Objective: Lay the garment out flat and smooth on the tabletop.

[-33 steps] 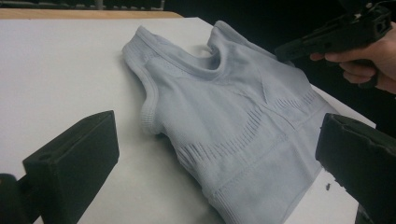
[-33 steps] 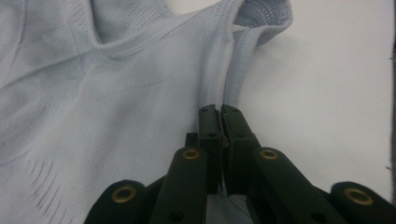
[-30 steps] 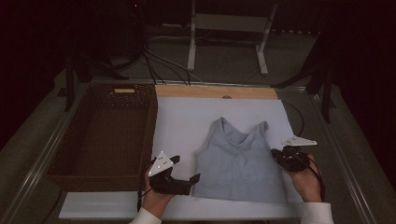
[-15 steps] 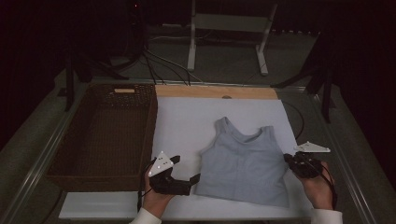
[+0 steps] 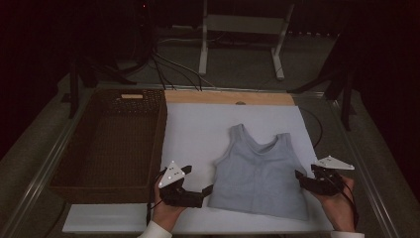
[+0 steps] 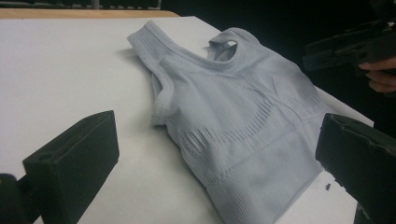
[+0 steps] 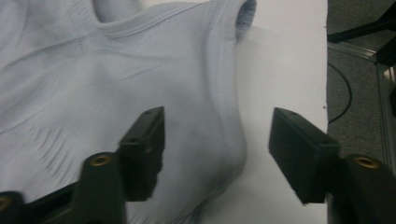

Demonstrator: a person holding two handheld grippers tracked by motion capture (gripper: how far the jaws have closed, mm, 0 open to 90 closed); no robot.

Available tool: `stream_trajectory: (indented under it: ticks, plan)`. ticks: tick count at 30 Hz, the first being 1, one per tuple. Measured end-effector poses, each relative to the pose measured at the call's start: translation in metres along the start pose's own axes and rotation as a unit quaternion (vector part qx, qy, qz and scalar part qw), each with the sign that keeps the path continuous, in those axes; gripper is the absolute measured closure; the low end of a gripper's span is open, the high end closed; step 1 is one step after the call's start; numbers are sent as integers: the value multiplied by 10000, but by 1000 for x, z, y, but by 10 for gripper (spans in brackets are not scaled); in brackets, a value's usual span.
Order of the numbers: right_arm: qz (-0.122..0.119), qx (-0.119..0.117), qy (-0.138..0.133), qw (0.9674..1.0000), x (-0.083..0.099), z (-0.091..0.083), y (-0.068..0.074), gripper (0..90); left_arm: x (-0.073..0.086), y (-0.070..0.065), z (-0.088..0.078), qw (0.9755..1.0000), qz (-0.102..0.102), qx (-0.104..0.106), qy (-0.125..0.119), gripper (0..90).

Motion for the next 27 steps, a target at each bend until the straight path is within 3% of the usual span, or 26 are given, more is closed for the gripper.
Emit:
stream_trajectory:
  ticks: [5, 11, 19, 27]
  plan:
    - [153, -124, 25, 9998, 9, -4, 3, 278, -1, 0, 0, 10000, 17, -2, -16, 6]
    - [175, -184, 196, 9995, 22, -1, 5, 292, -1, -1, 1, 10000, 42, 0, 6, 6]
    - [140, -303, 384, 9987, 29, 4, 9, 469, -4, -6, 9, 9997, 114, 91, 218, 54]
    - [143, -196, 292, 9993, 28, 3, 7, 695, -5, -7, 20, 9989, 158, -95, 433, 165]
Point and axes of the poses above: each handheld gripper's, and its own axes: z roughly forward along the jaws, x roughly out of its underside, y roughly to its left, the point moved 3 cm from there along z, roughly forward along the jaws, and after that the axes turned 13 degrees about z, right-handed, at the moved point
